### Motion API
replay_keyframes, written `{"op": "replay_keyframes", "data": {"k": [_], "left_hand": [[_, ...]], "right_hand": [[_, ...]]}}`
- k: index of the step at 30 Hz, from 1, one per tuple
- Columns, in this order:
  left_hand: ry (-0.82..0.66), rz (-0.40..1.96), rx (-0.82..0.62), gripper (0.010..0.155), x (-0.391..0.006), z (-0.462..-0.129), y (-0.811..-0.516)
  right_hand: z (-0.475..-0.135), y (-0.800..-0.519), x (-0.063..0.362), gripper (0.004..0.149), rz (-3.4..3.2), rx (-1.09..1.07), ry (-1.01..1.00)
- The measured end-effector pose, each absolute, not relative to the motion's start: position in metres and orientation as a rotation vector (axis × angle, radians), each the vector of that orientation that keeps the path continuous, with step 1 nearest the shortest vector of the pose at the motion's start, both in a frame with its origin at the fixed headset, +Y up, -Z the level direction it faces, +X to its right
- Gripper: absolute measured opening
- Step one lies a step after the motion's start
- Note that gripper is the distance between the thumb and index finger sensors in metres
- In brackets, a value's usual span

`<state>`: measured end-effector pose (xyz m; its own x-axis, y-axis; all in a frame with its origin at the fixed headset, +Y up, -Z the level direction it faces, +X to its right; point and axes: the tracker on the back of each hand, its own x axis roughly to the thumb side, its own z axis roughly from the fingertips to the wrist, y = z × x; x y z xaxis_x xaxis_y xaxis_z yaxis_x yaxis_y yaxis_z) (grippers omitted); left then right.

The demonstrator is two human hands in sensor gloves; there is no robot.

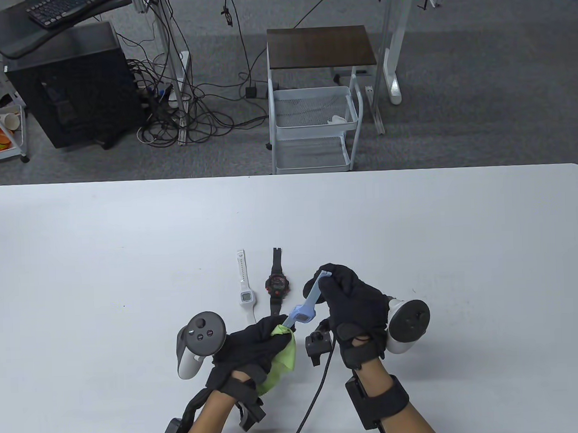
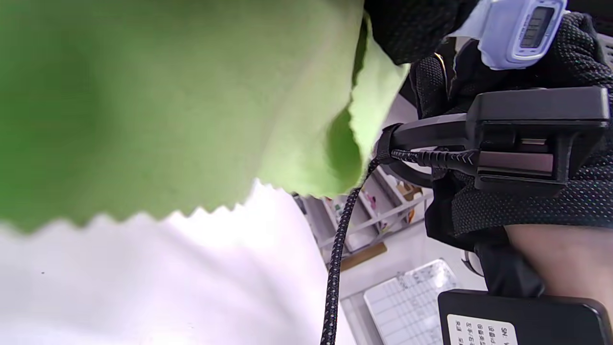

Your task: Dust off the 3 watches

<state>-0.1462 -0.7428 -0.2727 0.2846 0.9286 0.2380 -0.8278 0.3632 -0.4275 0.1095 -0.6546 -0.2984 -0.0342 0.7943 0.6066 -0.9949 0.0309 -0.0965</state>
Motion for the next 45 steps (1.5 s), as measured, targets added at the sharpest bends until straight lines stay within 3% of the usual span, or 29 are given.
{"op": "replay_keyframes", "data": {"k": [10, 19, 30, 45], "left_hand": [[-0.465, 1.232, -0.194, 0.048, -0.150, -0.273, -0.745], [-0.449, 1.121, -0.116, 0.048, -0.150, -0.270, -0.739], [-0.411, 1.216, -0.100, 0.049, -0.157, -0.270, -0.743], [-0.444, 1.155, -0.214, 0.048, -0.149, -0.272, -0.743]], "right_hand": [[-0.298, -0.651, 0.115, 0.039, 1.463, 0.421, -0.601], [-0.297, -0.651, 0.115, 0.039, 1.442, 0.418, -0.618], [-0.295, -0.647, 0.120, 0.039, 1.358, 0.389, -0.631], [-0.296, -0.648, 0.123, 0.039, 1.360, 0.377, -0.653]]}}
